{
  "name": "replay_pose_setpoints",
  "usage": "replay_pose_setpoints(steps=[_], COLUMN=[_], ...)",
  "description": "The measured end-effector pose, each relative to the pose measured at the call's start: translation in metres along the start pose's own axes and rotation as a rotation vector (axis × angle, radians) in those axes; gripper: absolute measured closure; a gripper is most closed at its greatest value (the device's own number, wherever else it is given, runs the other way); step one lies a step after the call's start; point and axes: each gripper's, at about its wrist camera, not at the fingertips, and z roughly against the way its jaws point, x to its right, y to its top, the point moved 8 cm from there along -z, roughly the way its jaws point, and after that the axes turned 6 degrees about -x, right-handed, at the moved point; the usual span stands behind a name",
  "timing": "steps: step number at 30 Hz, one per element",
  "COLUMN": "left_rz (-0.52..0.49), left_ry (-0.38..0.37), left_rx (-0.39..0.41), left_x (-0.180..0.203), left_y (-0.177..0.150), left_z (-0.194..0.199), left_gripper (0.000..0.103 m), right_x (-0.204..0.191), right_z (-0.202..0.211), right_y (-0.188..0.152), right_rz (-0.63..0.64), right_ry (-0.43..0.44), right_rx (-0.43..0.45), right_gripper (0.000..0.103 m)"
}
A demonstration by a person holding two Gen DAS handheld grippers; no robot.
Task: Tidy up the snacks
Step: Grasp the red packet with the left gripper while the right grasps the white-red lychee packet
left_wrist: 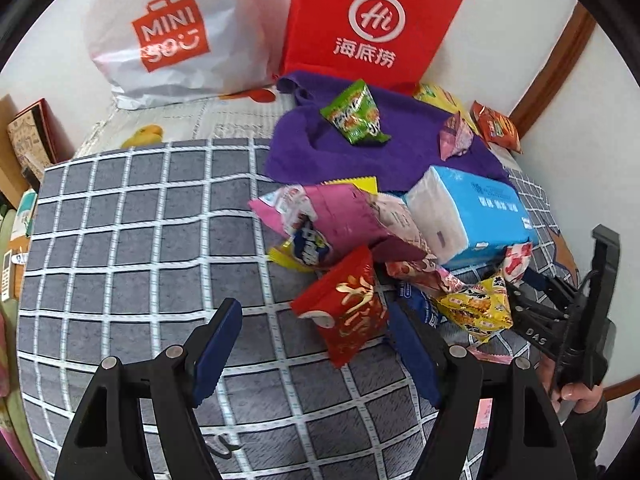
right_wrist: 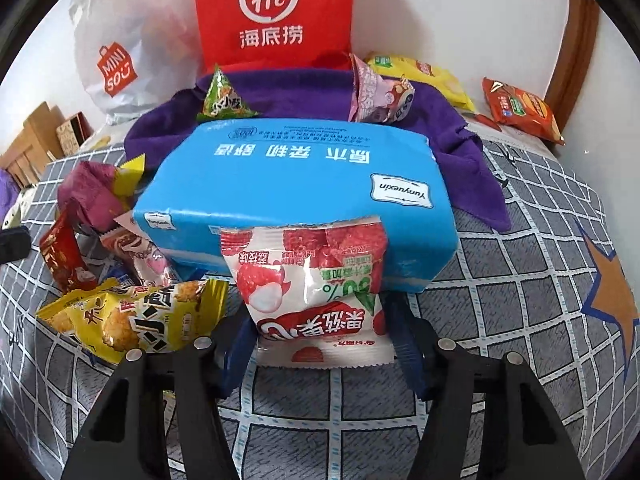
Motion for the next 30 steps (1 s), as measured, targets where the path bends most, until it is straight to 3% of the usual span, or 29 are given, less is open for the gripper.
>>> replay_pose_setpoints(steps=[9, 19, 24, 30], left_rz=[0.059, 0.117, 0.116, 0.113], left_ry=[0.011, 0.009, 0.012, 0.025], left_rx=[-0.043, -0.035, -0.035, -0.025], left_x=[0.011, 0.019, 0.022, 0.021], left_y=[-0.001, 0.005, 0.005, 0.006], left_z=[-0.032, -0.042, -0.043, -0.041], left_gripper=[0.029, 0.031, 0.039, 0.059], right_x=[0.022, 0.047, 0.054, 0.059], right_z=[0.026, 0.052, 0.053, 0.053], right_y=[-0.004, -0.012, -0.015, -0.020], right_rz=[-0.021, -0.048, -0.064, -0.072], right_ry=[-0.003, -0.007, -0.001, 0.003], right_rx=[0.044, 0.093, 0.095, 0.092], right_gripper=[0.044, 0.044, 0.044, 0.044])
